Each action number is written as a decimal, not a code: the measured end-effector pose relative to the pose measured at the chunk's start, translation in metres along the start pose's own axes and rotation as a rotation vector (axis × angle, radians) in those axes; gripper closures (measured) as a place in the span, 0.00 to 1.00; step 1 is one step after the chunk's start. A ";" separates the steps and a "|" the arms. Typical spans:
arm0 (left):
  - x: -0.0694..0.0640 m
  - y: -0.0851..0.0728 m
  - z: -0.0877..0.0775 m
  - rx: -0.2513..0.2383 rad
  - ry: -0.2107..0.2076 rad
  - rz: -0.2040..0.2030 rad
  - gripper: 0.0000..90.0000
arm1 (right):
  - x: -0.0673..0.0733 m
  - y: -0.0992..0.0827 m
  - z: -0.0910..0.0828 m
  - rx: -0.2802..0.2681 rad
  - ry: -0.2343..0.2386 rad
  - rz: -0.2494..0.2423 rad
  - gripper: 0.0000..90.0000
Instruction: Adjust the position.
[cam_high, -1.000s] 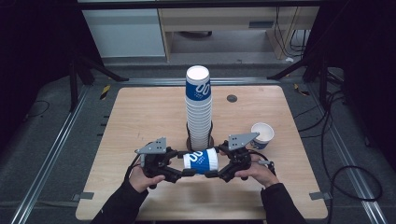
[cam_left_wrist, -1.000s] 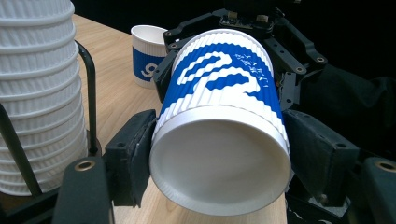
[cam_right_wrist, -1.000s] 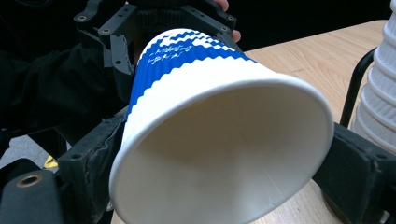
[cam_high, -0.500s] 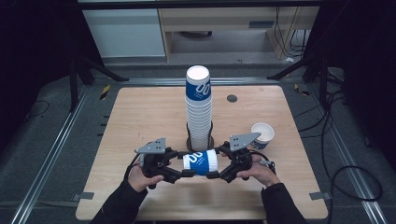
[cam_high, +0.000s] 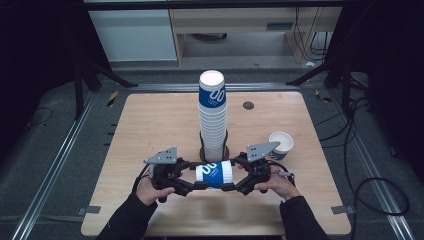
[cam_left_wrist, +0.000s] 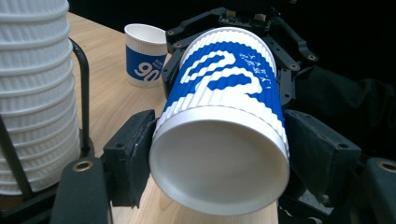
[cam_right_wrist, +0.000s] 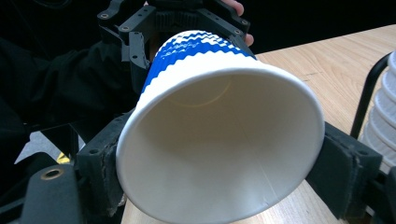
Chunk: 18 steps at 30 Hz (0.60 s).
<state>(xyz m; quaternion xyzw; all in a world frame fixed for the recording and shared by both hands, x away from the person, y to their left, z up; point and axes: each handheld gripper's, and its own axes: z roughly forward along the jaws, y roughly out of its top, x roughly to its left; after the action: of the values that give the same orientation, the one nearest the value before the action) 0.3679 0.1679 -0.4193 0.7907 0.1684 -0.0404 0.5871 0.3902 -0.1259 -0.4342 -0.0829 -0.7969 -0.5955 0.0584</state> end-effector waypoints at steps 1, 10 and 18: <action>0.000 0.000 -0.001 -0.004 0.003 -0.001 0.29 | 0.000 0.000 -0.001 0.004 -0.003 -0.001 0.20; 0.003 0.003 -0.011 0.014 0.053 0.004 0.22 | -0.003 0.006 -0.018 0.012 -0.082 -0.016 0.19; 0.007 -0.001 -0.007 0.099 0.134 0.019 0.22 | -0.005 0.014 -0.026 0.112 -0.156 -0.047 0.19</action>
<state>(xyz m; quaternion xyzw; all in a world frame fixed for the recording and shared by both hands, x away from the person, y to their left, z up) 0.3732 0.1766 -0.4202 0.8212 0.1976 0.0099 0.5353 0.3979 -0.1471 -0.4147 -0.1067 -0.8329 -0.5429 -0.0135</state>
